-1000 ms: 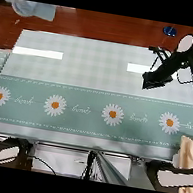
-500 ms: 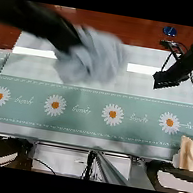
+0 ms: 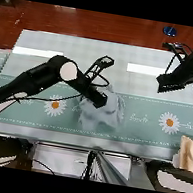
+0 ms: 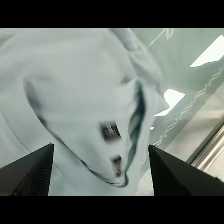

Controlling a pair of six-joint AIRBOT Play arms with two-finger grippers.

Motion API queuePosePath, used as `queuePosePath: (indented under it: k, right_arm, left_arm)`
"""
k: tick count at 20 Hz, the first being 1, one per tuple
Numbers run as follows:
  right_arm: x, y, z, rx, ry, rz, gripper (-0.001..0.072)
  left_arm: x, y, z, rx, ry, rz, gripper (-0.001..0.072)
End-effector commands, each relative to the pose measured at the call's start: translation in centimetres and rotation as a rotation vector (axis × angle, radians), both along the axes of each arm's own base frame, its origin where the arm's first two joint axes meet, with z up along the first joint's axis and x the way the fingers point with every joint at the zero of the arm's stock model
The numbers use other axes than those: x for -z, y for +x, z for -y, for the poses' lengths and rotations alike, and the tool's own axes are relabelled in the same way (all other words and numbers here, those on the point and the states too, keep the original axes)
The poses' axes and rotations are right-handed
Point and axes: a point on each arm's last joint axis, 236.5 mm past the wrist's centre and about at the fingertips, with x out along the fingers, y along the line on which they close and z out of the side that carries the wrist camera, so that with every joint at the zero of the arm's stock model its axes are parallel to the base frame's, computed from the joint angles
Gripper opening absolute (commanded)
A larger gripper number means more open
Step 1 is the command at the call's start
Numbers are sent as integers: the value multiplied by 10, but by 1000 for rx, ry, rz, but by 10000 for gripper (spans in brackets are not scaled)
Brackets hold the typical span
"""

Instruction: Fold the shirts.

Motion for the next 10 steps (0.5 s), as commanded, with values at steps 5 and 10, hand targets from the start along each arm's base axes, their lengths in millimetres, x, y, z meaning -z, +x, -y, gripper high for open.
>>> queuePosePath:
  k: [5,10]
  right_arm:
    - [0,8,3,-13,-12,38,293]
    - [3,22,5,-28,-21,96,412]
  left_arm:
    - [-88,87,-139,-206,31,137,719]
    - [-22,48,-174,-322,-163,-244,719]
